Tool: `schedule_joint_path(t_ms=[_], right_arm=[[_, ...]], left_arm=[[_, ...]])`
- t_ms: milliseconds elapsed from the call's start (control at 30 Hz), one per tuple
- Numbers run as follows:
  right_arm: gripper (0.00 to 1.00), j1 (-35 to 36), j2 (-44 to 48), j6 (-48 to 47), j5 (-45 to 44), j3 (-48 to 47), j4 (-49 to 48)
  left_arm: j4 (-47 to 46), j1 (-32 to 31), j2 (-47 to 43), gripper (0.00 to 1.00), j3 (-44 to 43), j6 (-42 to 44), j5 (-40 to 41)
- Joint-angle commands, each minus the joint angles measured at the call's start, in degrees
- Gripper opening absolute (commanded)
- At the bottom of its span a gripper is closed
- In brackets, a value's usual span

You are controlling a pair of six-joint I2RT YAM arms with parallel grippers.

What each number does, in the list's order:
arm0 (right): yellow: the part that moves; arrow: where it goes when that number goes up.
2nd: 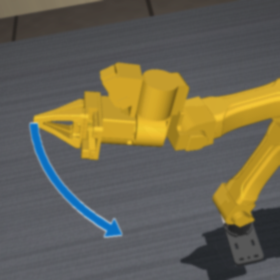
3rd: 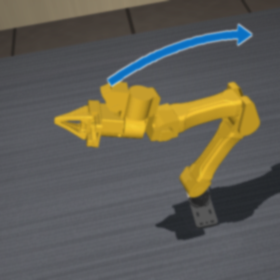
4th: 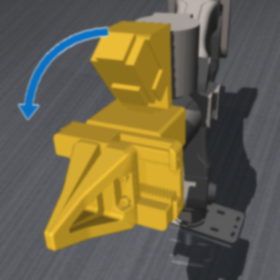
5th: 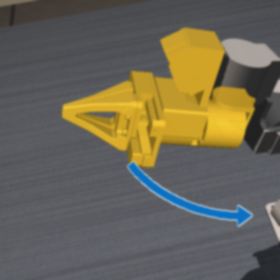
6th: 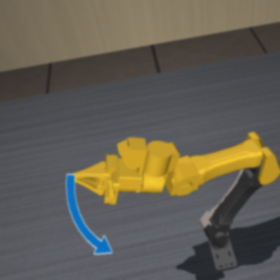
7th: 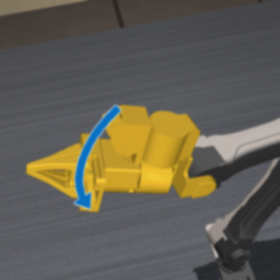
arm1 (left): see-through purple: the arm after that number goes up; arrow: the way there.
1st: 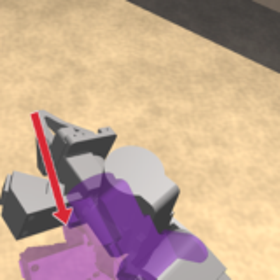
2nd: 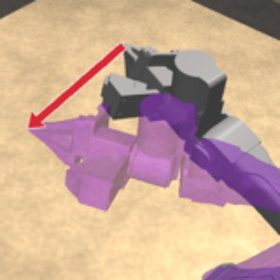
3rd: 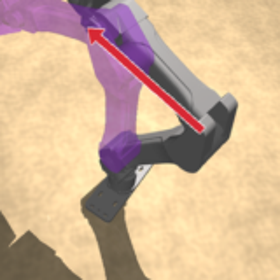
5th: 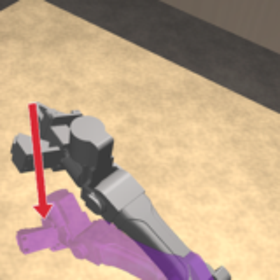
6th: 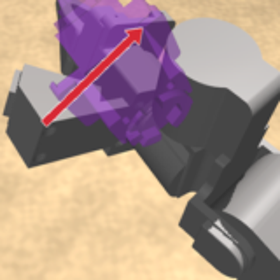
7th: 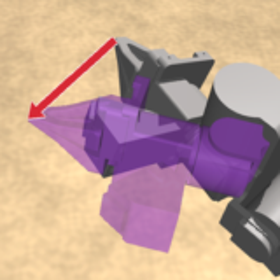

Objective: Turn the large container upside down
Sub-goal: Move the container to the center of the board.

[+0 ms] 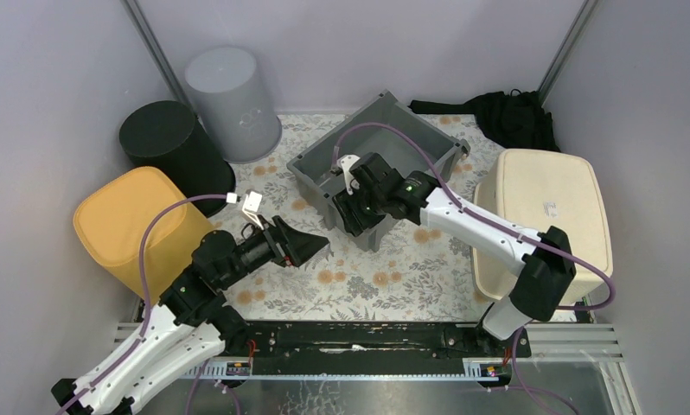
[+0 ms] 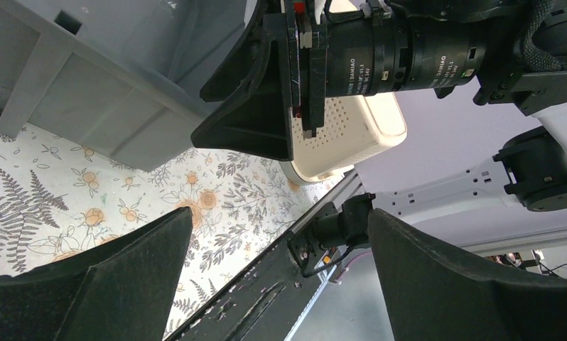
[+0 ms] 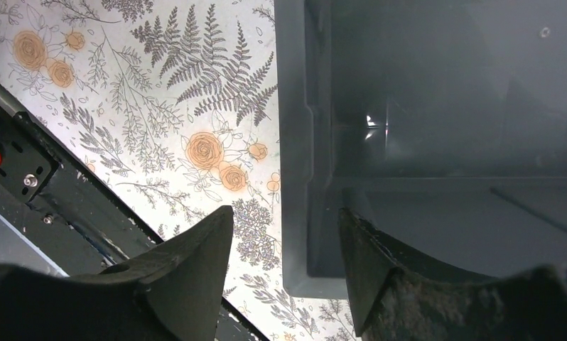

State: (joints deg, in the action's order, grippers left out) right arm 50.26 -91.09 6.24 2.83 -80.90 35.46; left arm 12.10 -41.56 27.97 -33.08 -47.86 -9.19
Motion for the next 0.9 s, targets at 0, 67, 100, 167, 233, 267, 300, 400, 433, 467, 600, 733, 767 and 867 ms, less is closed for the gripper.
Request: schedule_joint_path(t_ms=[0, 67, 100, 167, 233, 267, 300, 400, 433, 467, 600, 733, 767, 867], right_arm=[[0.64, 0.53, 0.22, -0.45, -0.11, -3.84, 2.12], [0.64, 0.52, -0.52, -0.80, -0.73, -4.96, 2.47], [0.64, 0.50, -0.88, -1.06, -0.99, -5.59, 2.57], [0.64, 0.54, -1.75, -1.56, -1.62, -6.98, 2.96], [0.64, 0.54, -2.74, -1.86, -2.28, -9.10, 3.33], [0.64, 0.53, -3.42, -1.99, -2.45, -9.86, 3.32], [0.64, 0.54, -3.84, -2.04, -2.38, -10.74, 3.22], [0.64, 0.47, -6.42, -2.02, -1.81, -12.87, 2.26], [0.64, 0.53, -7.40, -2.12, -1.64, -13.35, 2.02], [0.64, 0.50, -8.38, -2.01, -1.35, -14.52, 1.93], [0.64, 0.49, -12.45, -2.07, -1.43, -17.70, 1.39], [0.64, 0.51, -16.47, -2.45, -2.86, -21.16, 1.61], [0.64, 0.52, -17.33, -2.46, -3.58, -22.03, 1.73], [0.64, 0.49, -19.93, -2.91, -5.97, -24.38, 2.07]], left_arm=[[2.19, 0.50, -1.99, 1.00, -2.72, 1.36, 1.74], [3.17, 0.49, -2.55, 1.00, -3.01, 1.45, 2.12], [3.50, 0.46, -2.84, 1.00, -3.18, 1.53, 2.30], [4.22, 0.41, -3.13, 1.00, -3.64, 1.69, 2.72], [4.93, 0.49, -3.41, 1.00, -4.10, 1.87, 3.11], [5.21, 0.51, -3.56, 1.00, -4.36, 1.96, 3.31], [5.48, 0.50, -3.73, 1.00, -4.56, 2.05, 3.53], [6.22, 0.50, -4.46, 1.00, -5.01, 2.06, 4.37], [6.33, 0.45, -4.74, 1.00, -5.12, 2.06, 4.63], [6.54, 0.54, -5.06, 1.00, -5.21, 2.06, 4.81], [7.42, 0.42, -6.67, 1.00, -5.91, 2.22, 5.57], [8.78, 0.49, -7.52, 1.00, -6.78, 2.67, 6.20], [8.84, 0.46, -7.73, 1.00, -6.88, 2.68, 6.29], [9.08, 0.51, -8.07, 1.00, -6.87, 2.60, 6.38]])
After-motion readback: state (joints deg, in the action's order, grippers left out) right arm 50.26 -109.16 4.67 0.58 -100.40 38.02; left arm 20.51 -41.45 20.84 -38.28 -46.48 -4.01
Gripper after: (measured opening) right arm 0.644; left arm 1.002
